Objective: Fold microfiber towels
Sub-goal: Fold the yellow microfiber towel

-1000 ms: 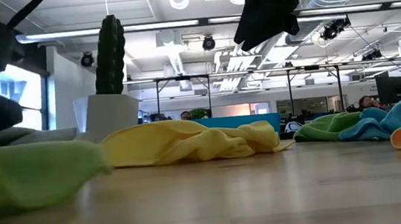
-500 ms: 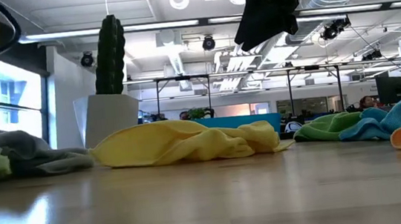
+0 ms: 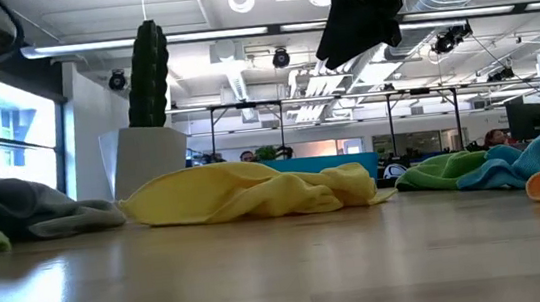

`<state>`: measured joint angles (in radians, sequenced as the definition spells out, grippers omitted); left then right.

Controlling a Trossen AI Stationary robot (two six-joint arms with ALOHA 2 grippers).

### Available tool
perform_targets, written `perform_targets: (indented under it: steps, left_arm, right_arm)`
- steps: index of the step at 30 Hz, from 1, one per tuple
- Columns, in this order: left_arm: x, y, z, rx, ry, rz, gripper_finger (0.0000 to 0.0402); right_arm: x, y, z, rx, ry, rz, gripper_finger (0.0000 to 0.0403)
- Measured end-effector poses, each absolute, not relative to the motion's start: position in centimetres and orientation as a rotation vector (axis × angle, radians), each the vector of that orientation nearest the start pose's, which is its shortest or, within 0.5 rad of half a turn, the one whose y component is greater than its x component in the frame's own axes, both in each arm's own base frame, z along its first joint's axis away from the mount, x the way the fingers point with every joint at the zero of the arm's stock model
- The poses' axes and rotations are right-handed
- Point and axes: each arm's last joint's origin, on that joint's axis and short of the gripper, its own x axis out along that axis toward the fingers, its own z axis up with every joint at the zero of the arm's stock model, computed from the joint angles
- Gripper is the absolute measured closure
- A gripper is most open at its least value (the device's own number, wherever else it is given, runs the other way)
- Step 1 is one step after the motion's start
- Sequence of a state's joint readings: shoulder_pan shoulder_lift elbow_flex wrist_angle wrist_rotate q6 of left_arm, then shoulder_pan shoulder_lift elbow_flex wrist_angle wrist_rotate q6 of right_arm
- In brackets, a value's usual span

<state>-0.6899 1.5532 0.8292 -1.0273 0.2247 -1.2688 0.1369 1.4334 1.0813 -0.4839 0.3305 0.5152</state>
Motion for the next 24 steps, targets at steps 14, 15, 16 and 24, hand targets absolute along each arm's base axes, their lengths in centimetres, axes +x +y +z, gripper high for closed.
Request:
perform_targets:
  steps: [14, 15, 16, 24]
  left_arm:
    - [20.6, -14.9, 21.5, -0.224, 1.491, 0.439, 0.0254]
    - [21.0, -14.6, 21.7, -0.203, 1.457, 0.450, 0.0254]
    - [21.3, -14.3, 21.8, -0.186, 1.427, 0.465, 0.0254]
    - [23.6, -10.9, 22.2, -0.230, 1.298, 0.629, 0.0254]
  right_arm:
    - [29.7, 3.1, 26.6, 0.436, 0.705, -0.459, 0.0270]
    - [29.7, 3.1, 26.6, 0.461, 0.698, -0.473, 0.0270]
    - [29.7, 3.1, 26.6, 0.480, 0.692, -0.487, 0.0270]
    - [30.5, 3.1, 24.8, 0.631, 0.709, -0.595, 0.0270]
